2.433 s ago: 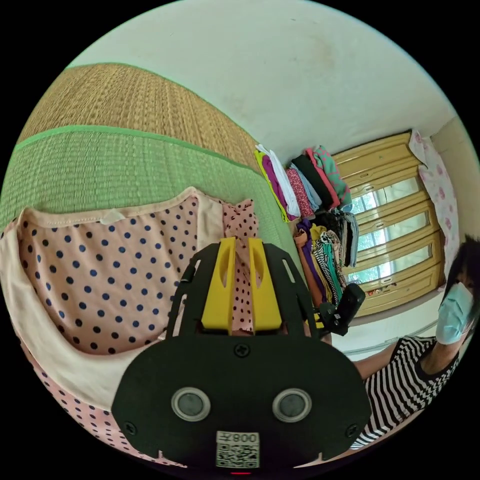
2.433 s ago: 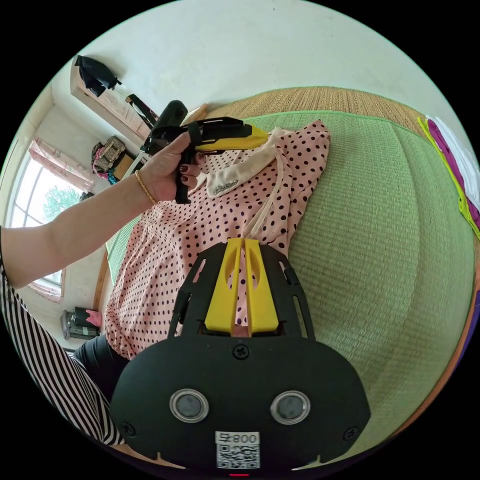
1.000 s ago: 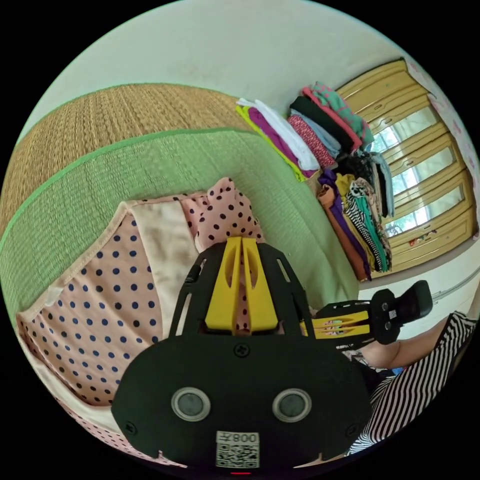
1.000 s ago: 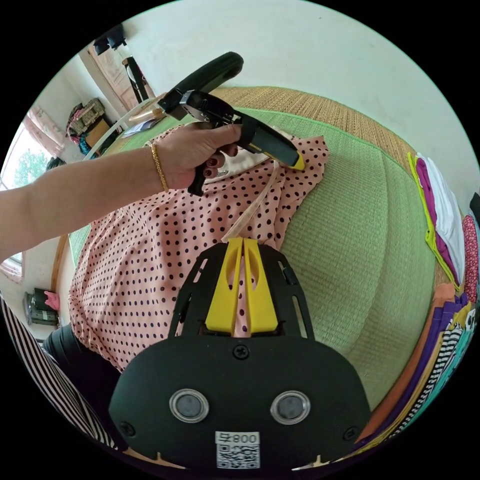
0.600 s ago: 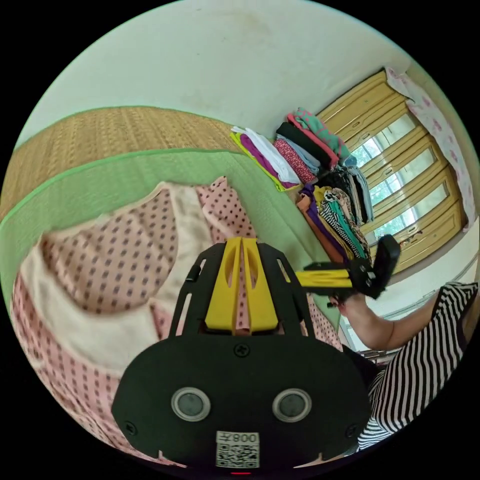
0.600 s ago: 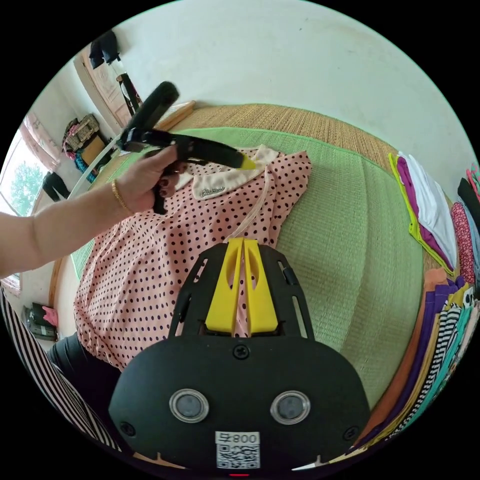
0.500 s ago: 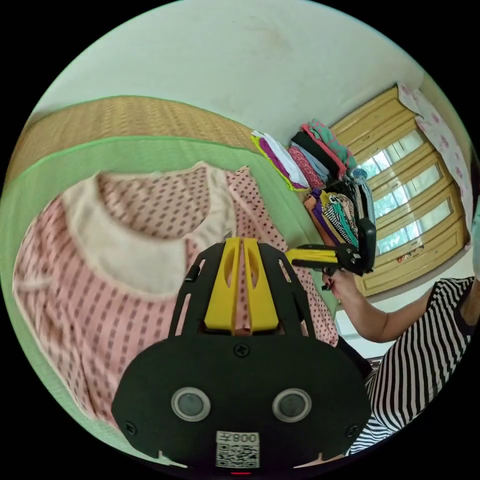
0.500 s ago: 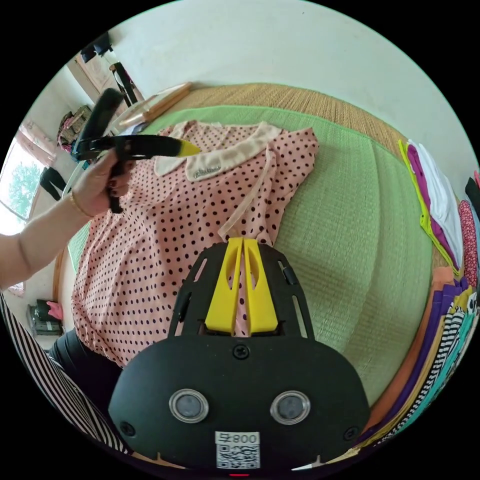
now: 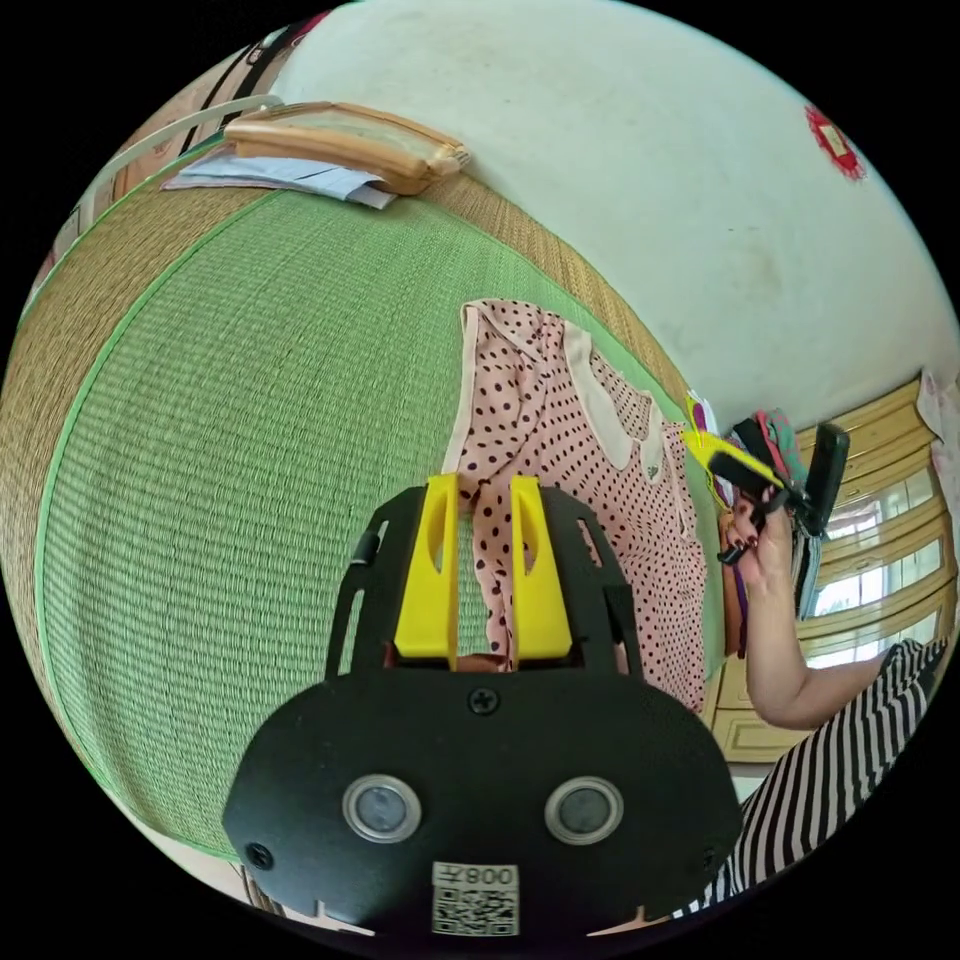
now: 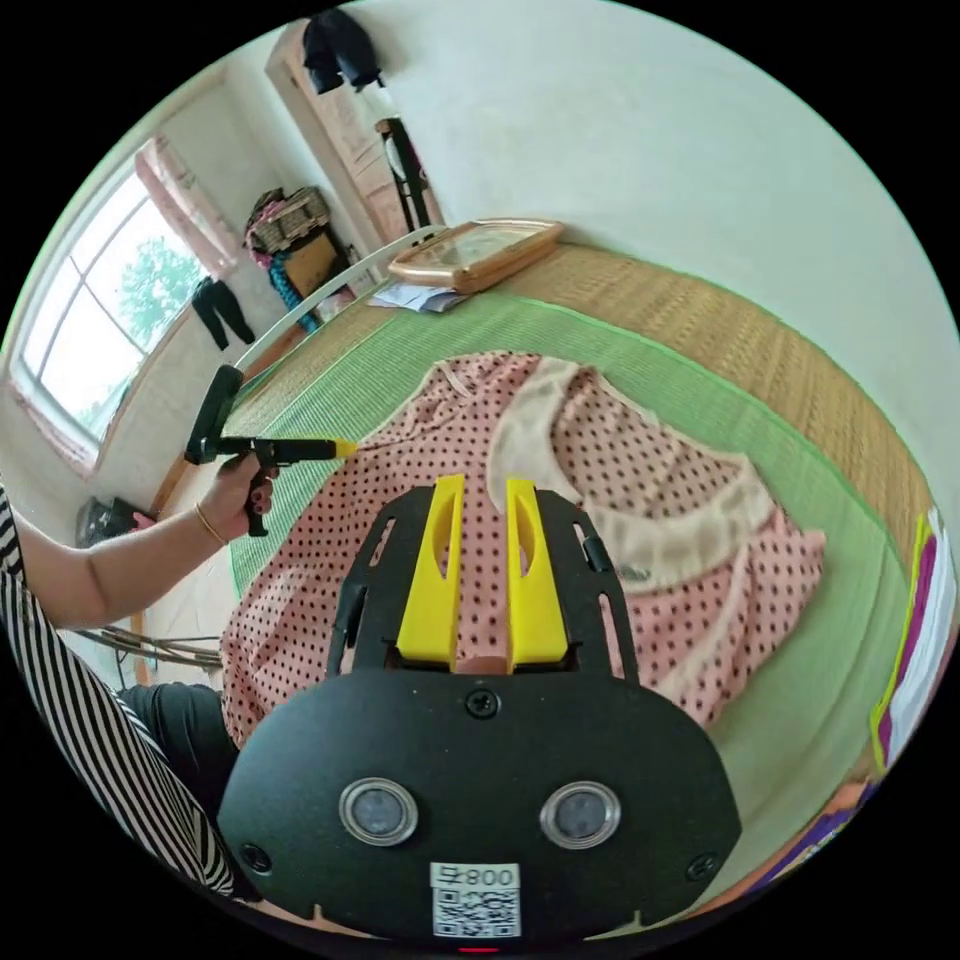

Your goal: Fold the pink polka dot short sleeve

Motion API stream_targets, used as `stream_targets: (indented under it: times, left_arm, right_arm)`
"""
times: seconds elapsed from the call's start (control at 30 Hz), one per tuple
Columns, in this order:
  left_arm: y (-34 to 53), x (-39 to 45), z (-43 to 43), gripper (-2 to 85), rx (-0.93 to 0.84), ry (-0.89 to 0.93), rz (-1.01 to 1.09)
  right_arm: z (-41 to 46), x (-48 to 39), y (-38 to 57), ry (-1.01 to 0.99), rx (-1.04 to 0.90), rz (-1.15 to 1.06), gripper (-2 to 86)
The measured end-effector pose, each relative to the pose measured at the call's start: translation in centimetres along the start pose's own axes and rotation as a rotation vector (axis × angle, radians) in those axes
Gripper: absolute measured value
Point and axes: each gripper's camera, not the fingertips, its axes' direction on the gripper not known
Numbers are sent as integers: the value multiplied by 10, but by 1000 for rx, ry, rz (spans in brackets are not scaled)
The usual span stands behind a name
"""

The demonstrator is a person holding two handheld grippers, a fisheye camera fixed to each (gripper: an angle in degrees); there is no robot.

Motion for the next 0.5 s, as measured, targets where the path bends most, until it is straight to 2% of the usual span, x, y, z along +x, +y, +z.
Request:
stream_targets:
  times: [0.13, 0.23, 0.37, 0.5]
  left_arm:
    - [16, 4, -29, 91, 61, -51, 31]
    - [25, -3, -31, 84, 15, -55, 26]
    - [40, -8, -43, 65, 42, -41, 26]
    - [52, -3, -50, 49, 44, -65, 48]
  right_arm:
    - [55, -33, -84, -6, -41, -106, 80]
    - [101, -49, -133, 9, -91, -145, 81]
    - [158, -69, -179, 4, -181, -199, 81]
    - [211, -95, -203, 130, -258, -264, 77]
